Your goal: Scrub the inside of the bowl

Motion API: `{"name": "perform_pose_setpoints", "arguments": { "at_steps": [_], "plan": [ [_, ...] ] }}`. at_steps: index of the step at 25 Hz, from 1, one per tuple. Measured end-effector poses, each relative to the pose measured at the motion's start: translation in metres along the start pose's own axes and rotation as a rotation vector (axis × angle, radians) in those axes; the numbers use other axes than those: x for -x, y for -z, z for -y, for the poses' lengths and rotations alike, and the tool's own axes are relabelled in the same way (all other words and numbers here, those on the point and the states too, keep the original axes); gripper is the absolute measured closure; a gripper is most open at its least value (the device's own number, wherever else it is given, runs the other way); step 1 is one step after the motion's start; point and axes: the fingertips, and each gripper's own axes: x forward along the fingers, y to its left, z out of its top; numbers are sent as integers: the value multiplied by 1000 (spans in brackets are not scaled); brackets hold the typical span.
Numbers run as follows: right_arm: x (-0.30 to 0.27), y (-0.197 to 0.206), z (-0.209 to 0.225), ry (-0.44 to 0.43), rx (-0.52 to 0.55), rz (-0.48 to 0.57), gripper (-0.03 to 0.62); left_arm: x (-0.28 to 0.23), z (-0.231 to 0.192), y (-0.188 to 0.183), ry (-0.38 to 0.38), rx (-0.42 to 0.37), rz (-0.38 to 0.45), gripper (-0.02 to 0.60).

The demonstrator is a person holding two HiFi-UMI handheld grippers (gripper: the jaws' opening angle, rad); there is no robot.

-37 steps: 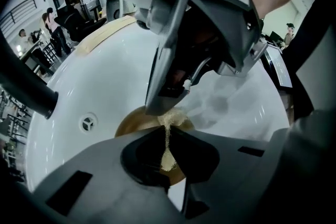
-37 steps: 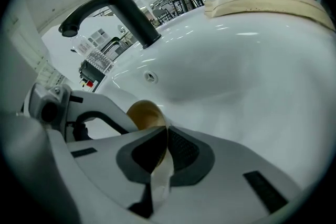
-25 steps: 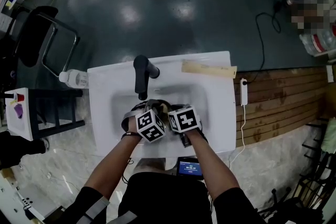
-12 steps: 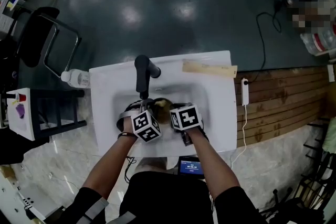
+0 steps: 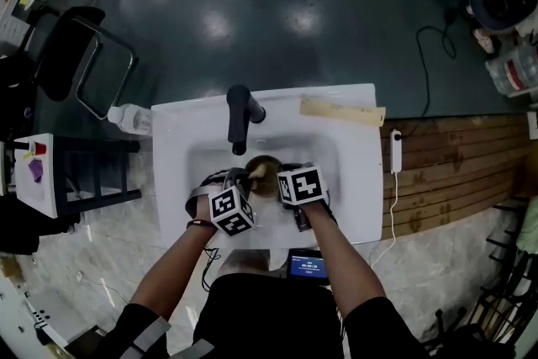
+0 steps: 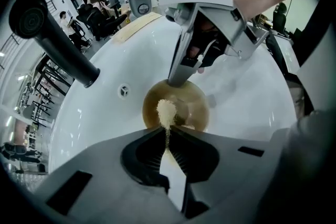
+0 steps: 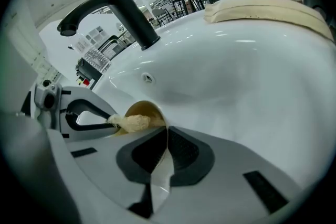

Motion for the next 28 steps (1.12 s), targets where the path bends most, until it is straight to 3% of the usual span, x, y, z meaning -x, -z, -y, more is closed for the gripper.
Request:
{"name": "perform_pose_setpoints", "arguments": {
  "at_steps": [6,15,22,28],
  "plan": [
    [0,0,-3,-5,-3,0,574,-1,24,-8,59,13,21,565],
    [2,3,-6,-21,-14,13,574,-10,31,-33,62,18,48,565],
    [4,-1,1,-46,-43,34,572,1,9,-30,37,217,121,565],
    [8,-9,-5,-100,-27,68,565,22,-10,-22,40,467,234,565]
  ]
}}
